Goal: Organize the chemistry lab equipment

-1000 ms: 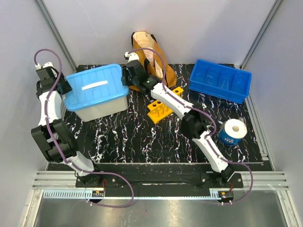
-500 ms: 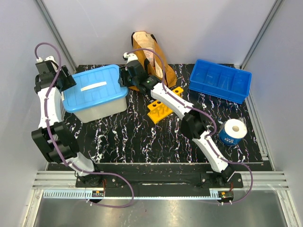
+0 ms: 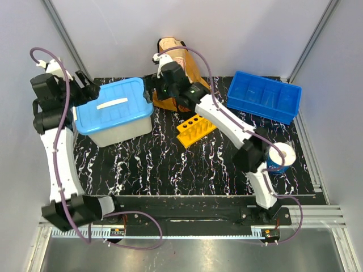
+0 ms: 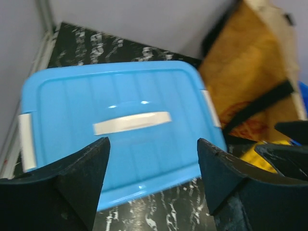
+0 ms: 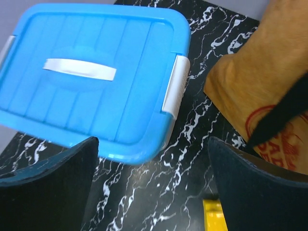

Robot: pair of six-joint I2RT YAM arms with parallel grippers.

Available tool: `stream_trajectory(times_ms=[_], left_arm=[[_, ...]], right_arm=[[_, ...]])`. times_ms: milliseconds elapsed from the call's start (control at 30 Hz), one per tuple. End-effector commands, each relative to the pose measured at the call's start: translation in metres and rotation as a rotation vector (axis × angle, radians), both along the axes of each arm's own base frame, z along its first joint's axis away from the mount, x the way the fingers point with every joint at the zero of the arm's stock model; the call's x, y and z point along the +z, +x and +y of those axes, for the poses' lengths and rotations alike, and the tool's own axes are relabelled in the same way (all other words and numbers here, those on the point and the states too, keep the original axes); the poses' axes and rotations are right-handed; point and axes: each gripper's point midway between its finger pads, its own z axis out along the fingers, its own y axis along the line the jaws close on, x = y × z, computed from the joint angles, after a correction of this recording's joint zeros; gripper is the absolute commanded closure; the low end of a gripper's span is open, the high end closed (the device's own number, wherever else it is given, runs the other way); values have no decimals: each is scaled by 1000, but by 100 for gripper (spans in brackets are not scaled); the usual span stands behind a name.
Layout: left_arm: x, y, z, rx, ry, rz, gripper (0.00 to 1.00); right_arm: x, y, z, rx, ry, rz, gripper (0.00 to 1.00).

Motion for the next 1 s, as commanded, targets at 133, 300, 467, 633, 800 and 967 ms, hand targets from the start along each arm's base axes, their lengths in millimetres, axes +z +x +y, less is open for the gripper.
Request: stream_trajectory(times_ms=[133,300,467,633,800,967], left_arm=[[28,-45,-104,-360,-64,-140,1],[17,-83,-174,-595,-84,-162,1],[10,-137,-214,-788,-122,-234,1],[0,-168,-214,-822,-105,-281,1],[-5,-179,-205,-763,-86,-313,1],[-7,-178,-201,-735,-77,-309,1]], right_arm=[[84,-87,-87,-3,31,-40,0],[88,-131,-170,-183,63,-37,0],[75,-178,-231,-268,129,-34,0],[63,-209,-265,-290,188,-35,0],[51,-213,-271,-316,186,-6,0],[52,-210,-268,-319,185,-3,0]])
